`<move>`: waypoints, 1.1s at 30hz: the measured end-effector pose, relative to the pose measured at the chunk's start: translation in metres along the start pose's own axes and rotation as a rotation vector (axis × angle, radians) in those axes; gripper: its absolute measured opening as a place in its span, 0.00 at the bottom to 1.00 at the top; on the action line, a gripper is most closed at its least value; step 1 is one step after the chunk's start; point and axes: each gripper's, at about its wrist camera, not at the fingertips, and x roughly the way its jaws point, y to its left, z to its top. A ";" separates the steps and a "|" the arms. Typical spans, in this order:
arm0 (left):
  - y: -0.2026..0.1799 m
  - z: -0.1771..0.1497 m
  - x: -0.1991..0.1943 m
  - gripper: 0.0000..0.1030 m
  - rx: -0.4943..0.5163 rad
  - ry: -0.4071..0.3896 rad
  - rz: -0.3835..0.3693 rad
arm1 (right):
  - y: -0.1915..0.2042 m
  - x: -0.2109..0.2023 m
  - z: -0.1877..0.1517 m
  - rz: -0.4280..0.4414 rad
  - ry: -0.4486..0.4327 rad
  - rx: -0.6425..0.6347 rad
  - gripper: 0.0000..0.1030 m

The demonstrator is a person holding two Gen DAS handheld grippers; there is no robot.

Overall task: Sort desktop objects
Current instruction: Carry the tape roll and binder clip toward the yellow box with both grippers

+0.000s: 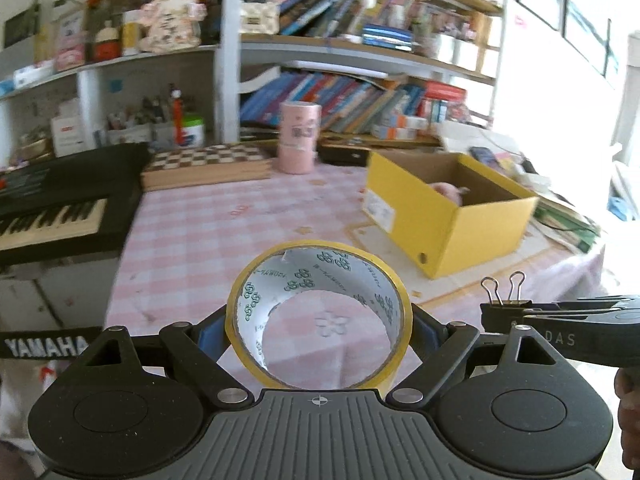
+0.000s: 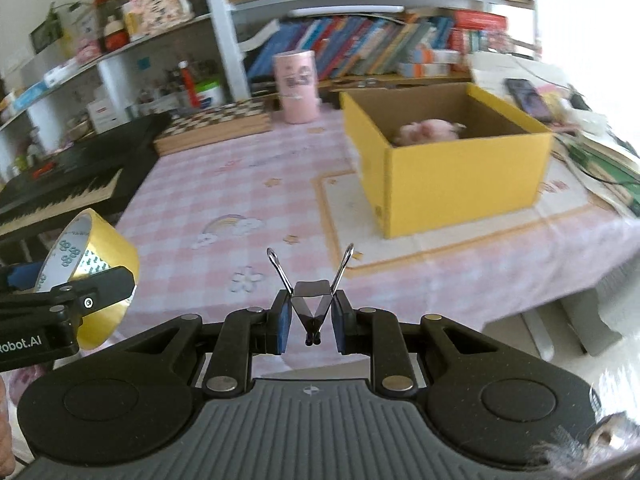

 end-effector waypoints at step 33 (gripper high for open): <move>-0.126 0.030 0.055 0.86 0.123 0.024 -0.143 | -0.124 -0.010 0.011 -0.109 0.013 0.131 0.19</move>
